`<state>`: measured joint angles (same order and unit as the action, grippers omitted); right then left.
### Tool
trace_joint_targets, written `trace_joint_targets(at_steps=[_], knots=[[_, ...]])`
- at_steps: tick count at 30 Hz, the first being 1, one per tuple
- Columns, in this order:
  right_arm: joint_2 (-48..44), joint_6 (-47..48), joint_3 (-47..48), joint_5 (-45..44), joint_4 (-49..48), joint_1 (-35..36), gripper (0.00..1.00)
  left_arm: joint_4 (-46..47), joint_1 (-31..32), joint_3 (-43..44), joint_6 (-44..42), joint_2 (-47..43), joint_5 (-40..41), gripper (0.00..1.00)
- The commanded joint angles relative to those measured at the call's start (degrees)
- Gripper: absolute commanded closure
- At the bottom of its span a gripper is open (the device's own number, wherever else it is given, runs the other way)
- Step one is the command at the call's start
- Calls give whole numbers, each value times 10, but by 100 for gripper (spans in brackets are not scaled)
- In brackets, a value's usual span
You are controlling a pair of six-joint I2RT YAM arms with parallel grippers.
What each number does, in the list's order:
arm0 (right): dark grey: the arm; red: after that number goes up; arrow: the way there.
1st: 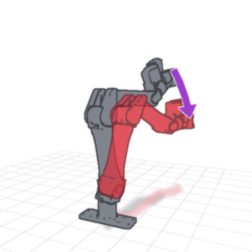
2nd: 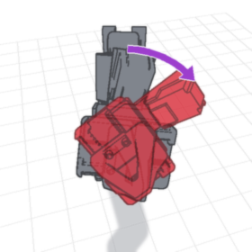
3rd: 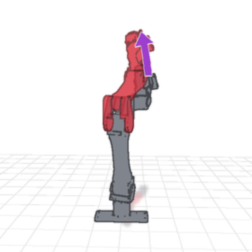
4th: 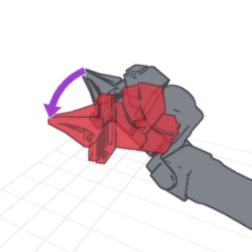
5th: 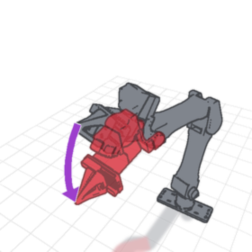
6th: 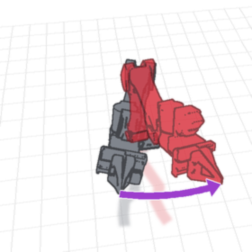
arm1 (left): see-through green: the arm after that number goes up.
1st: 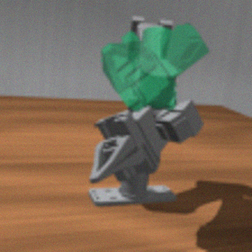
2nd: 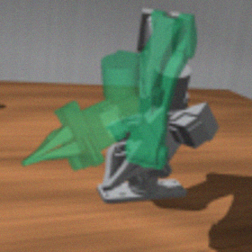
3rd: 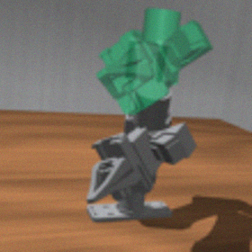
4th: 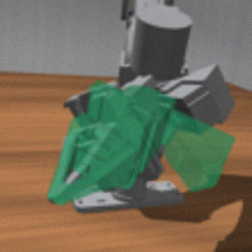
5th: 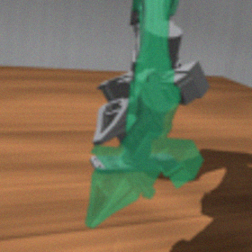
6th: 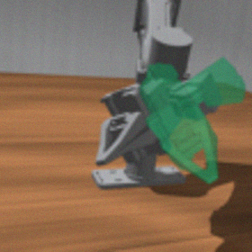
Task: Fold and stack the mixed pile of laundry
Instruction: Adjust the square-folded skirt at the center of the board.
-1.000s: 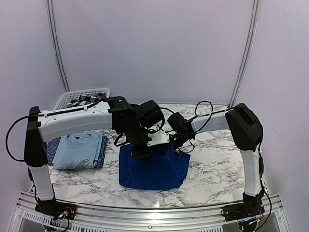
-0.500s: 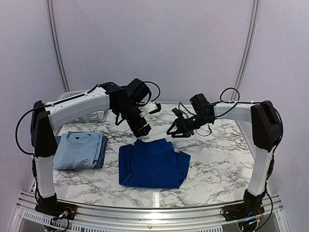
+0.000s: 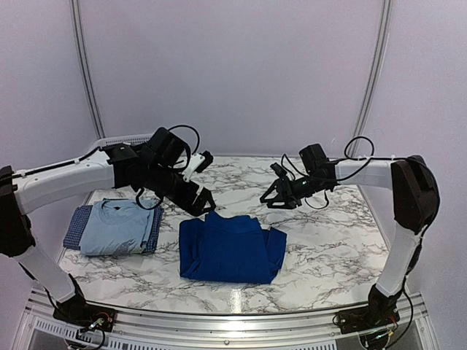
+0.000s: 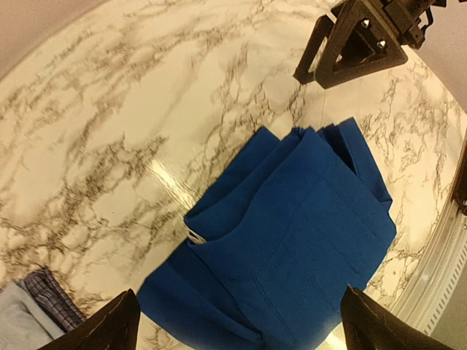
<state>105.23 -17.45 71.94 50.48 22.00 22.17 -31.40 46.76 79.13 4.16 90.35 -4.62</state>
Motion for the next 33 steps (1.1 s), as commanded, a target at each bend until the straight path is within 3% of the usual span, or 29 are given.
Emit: trace_joint_targets(at_steps=[1, 4, 7, 11, 18, 21, 23, 27, 28, 33], knots=[[13, 9, 26, -15, 13, 50, 41, 62, 8, -45, 70, 20, -36, 1], [7, 1, 21, -54, 15, 84, 41, 63, 16, -44, 83, 53, 3, 7], [22, 2, 22, -105, 32, 110, 41, 64, 14, -44, 112, 92, 31, 25], [73, 26, 35, -188, 78, 125, 57, 64, 7, -43, 149, 148, 39, 45], [152, 52, 65, -239, 91, 124, 84, 79, -32, -46, 209, 233, 68, 71], [187, 61, 105, -249, 99, 119, 87, 81, -41, -28, 208, 257, 70, 76], [198, 65, 137, -245, 106, 114, 86, 83, -41, -9, 203, 252, 67, 68], [151, 61, 179, -262, 132, 110, 65, 92, -41, -1, 193, 172, 108, 12], [119, 57, 177, -270, 134, 107, 60, 101, -41, -9, 195, 140, 128, 3], [-55, 17, 114, -299, 90, 66, 25, 131, -42, -64, 208, 4, 171, 1]])
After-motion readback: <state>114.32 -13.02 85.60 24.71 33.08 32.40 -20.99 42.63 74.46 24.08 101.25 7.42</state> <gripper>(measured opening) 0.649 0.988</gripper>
